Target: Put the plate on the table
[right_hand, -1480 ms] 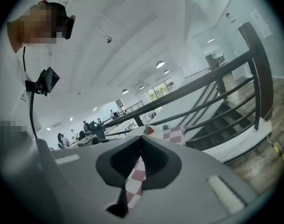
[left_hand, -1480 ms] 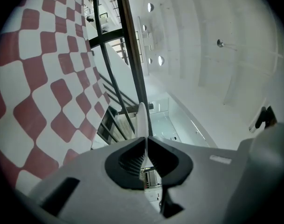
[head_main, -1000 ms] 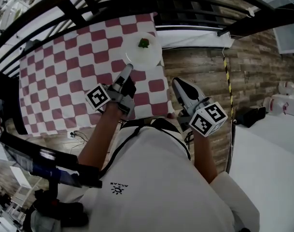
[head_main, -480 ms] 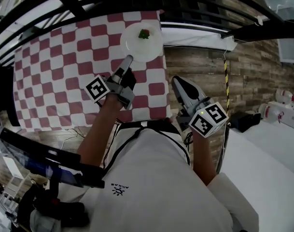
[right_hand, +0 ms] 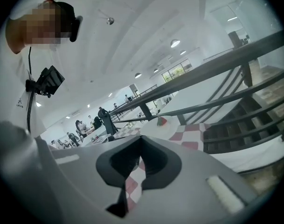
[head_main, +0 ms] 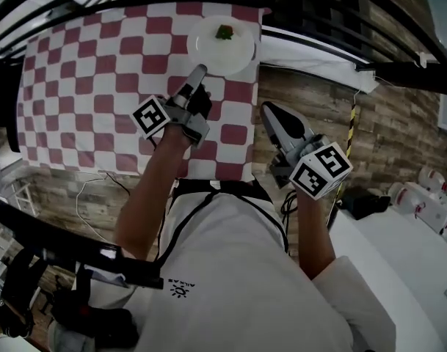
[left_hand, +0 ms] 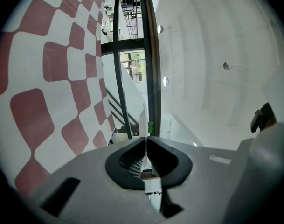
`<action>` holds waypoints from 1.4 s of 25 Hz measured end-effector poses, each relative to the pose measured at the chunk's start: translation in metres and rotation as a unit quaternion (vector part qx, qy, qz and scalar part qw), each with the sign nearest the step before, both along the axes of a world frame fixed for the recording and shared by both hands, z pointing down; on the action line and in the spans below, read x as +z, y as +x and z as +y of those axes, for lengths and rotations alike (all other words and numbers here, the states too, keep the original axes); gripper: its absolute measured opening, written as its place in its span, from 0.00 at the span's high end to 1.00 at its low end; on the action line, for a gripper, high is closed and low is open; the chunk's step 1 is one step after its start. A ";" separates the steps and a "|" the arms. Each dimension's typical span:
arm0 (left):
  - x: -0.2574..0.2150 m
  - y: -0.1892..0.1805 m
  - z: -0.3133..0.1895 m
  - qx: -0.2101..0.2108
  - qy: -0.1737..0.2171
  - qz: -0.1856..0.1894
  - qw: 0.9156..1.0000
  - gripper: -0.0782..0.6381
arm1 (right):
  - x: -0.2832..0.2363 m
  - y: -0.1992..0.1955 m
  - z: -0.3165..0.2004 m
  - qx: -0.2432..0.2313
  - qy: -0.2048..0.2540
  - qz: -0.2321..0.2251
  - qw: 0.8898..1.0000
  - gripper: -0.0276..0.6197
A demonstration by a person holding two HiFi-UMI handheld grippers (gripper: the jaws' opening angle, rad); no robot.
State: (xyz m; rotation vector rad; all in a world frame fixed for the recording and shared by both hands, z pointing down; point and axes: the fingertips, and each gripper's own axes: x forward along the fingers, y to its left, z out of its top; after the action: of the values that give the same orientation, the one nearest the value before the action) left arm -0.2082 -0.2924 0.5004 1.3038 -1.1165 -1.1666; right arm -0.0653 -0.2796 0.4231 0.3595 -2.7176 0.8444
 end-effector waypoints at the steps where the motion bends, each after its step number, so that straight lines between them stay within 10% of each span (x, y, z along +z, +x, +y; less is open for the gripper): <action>1: 0.004 0.000 -0.003 -0.004 -0.001 0.000 1.000 0.87 | 0.002 -0.001 -0.004 -0.004 -0.001 -0.001 1.000 0.94; 35: 0.095 -0.010 -0.074 -0.081 -0.022 0.015 0.996 0.87 | 0.073 0.015 -0.071 -0.045 -0.040 0.017 0.998 0.94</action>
State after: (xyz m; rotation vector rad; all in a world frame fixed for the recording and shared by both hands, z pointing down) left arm -0.2180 -0.3661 0.5952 1.1755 -1.2382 -1.2686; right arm -0.0506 -0.3507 0.4959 0.2315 -2.6390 0.9105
